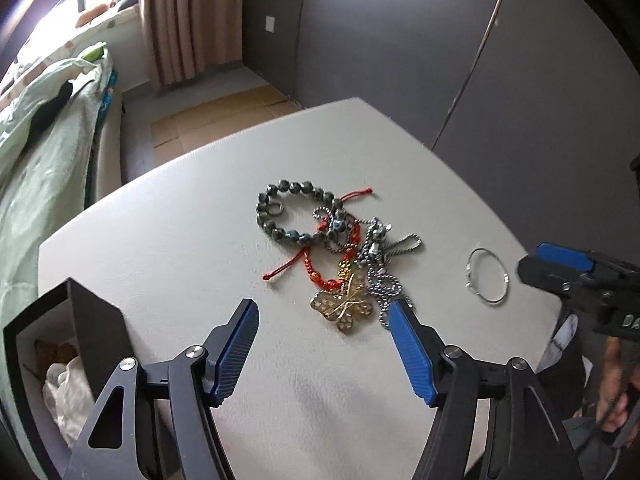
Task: Organize jewelry
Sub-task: 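Move both grippers over the remaining chains and pendants, then grasp the gold butterfly pendant with the left gripper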
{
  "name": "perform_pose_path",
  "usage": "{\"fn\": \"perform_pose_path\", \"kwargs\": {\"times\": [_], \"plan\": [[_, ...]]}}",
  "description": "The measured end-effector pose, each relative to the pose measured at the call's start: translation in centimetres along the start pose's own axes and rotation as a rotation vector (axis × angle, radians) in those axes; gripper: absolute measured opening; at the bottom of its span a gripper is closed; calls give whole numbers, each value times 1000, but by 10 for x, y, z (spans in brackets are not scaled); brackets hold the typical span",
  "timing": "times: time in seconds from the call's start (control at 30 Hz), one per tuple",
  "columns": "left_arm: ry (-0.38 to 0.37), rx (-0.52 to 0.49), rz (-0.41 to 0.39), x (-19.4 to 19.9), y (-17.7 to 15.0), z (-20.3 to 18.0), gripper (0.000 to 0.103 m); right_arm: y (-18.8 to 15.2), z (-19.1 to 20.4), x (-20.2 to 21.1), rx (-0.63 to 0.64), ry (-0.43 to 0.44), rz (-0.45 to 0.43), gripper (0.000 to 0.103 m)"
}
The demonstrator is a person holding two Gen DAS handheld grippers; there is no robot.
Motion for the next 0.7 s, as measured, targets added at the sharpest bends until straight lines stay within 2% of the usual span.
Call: {"fn": "perform_pose_path", "kwargs": {"times": [0.17, 0.33, 0.57, 0.6, 0.7], "plan": [[0, -16, 24, -12, -1, 7, 62, 0, -6, -3, -14, 9, 7, 71], [-10, -23, 33, -22, 1, 3, 61, -1, -5, -5, -10, 10, 11, 71], [41, -74, 42, -31, 2, -8, 60, -4, -3, -9, 26, -2, 28, 71], [52, -85, 41, -31, 2, -9, 59, -4, -2, -10, 30, -3, 33, 71], [68, -102, 36, -30, 1, -10, 43, -5, 2, -15, 62, -16, 50, 71]]}}
Point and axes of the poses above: each gripper's, at about its wrist camera, not at the fingertips, and x roughly against the way its jaws point, z to its left, y to its top, the point moved 8 cm from there along -x, roughly the way its jaws point, and after that the axes turned 8 degrees about -y, right-handed, at the moved point
